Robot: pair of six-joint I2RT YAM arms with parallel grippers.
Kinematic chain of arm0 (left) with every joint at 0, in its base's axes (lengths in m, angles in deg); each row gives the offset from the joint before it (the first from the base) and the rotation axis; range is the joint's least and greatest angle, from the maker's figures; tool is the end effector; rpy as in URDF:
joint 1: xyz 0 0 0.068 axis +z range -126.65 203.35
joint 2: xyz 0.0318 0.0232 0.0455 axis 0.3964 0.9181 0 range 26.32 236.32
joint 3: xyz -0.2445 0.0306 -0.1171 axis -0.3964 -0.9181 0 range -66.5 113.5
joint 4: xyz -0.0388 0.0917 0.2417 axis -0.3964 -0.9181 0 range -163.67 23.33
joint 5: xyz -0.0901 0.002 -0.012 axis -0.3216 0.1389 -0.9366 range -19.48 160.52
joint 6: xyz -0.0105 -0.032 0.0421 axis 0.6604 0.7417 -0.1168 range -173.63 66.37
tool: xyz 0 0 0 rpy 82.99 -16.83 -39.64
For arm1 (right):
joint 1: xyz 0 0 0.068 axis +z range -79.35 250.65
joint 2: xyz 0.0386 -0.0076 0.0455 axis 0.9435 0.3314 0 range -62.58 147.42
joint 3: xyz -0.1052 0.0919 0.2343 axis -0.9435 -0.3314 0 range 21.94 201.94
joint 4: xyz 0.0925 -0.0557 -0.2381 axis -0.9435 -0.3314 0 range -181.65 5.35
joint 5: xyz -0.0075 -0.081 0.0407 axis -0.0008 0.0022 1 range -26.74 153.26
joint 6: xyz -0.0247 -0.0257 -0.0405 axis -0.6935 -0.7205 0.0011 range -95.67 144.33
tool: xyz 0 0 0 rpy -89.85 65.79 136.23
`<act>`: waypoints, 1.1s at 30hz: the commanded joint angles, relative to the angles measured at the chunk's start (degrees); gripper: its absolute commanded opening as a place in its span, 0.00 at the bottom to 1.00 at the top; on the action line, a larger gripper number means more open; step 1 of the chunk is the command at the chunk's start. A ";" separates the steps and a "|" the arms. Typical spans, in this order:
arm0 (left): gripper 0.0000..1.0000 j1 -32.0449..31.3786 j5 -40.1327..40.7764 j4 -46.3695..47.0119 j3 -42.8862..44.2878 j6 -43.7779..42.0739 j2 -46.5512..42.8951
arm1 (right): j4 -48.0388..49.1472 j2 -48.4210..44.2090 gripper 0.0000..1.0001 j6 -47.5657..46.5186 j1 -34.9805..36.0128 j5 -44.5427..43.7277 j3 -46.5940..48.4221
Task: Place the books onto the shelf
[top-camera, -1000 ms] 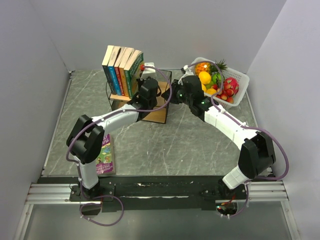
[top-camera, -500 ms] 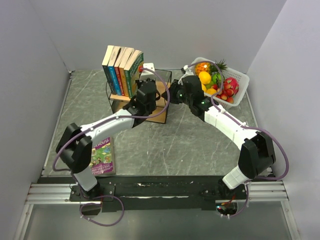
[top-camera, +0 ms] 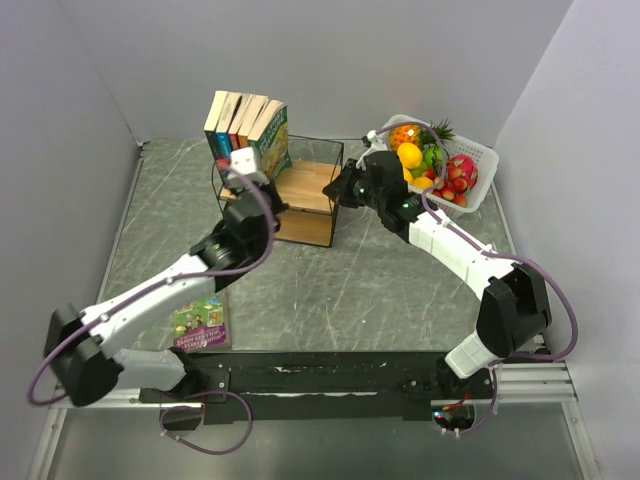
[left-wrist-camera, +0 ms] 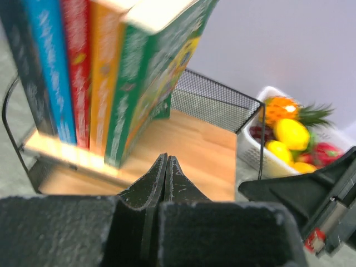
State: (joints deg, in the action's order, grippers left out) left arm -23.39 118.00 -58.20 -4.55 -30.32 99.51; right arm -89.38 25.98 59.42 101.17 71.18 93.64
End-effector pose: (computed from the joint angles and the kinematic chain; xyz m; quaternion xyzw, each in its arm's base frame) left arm 0.2202 -0.1957 0.3726 -0.1373 0.7053 -0.1237 0.6843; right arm 0.3135 0.1905 0.3236 -0.0059 0.8259 0.3519 0.4405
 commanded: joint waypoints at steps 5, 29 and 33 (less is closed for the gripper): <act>0.01 11.47 -17.15 1.09 -18.43 28.18 -14.38 | -7.92 2.15 0.00 1.29 0.50 -0.01 -0.95; 0.01 29.78 -48.19 41.98 -32.34 42.08 -0.60 | -7.57 2.33 0.00 0.94 0.41 0.25 -1.04; 0.01 30.04 -49.77 44.17 -31.46 43.22 2.04 | -7.48 2.50 0.00 1.03 0.59 0.51 -0.95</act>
State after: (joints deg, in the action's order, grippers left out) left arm 6.20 71.49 -20.67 -38.56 10.84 99.53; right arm -89.36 25.98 59.42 101.17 71.25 93.64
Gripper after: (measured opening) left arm 0.018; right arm 0.141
